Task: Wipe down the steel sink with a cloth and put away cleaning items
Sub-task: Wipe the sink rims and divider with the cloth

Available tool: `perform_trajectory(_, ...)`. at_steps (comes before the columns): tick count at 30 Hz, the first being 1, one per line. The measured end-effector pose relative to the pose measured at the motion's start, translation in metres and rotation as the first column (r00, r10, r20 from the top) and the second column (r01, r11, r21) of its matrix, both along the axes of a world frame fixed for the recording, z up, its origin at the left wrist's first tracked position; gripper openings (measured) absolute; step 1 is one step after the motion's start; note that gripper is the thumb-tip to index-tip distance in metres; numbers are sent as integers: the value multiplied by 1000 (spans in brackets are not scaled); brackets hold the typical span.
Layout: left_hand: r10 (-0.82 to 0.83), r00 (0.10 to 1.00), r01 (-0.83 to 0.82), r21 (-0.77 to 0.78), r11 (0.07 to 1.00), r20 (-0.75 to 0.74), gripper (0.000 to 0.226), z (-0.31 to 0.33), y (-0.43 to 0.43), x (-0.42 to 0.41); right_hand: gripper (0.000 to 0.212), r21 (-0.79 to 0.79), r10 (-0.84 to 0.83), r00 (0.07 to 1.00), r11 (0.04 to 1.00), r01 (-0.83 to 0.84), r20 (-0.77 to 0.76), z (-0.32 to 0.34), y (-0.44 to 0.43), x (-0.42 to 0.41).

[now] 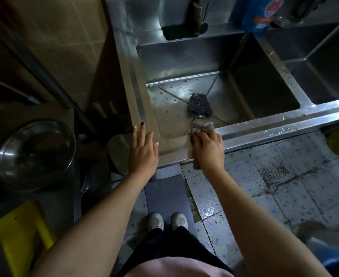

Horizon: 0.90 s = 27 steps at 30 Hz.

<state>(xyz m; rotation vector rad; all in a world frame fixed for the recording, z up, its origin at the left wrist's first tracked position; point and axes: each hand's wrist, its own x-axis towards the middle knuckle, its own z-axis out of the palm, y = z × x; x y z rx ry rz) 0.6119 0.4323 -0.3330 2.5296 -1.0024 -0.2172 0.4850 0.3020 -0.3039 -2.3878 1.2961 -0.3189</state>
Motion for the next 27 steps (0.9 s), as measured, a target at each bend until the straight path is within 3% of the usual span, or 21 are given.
perform_trajectory(9, -2, 999, 7, 119, 993, -41, 54, 5, -2, -1, 40, 45, -24, 999, 999, 25, -33, 0, 1, -5)
perform_trajectory(13, -19, 993, -17, 290, 957, 119, 56, 14, -6, -4, 41, 14, 36, 996, 999, -35, -80, 1, -1, -9)
perform_trajectory(16, -8, 989, -36, 290, 956, 150, 52, 24, -18, -15, 41, 1, 84, 991, 996, -84, -106, 2, -5, -13)
perform_trajectory(22, -30, 999, 27, 234, 972, 10, 44, 20, -58, -52, 37, -53, 236, 965, 969, -243, -115, 4, -29, -24)
perform_trajectory(27, 106, 994, -98, 176, 980, -40, 38, 19, -85, -74, 37, -58, 303, 948, 949, -309, -98, 3, -65, -39)
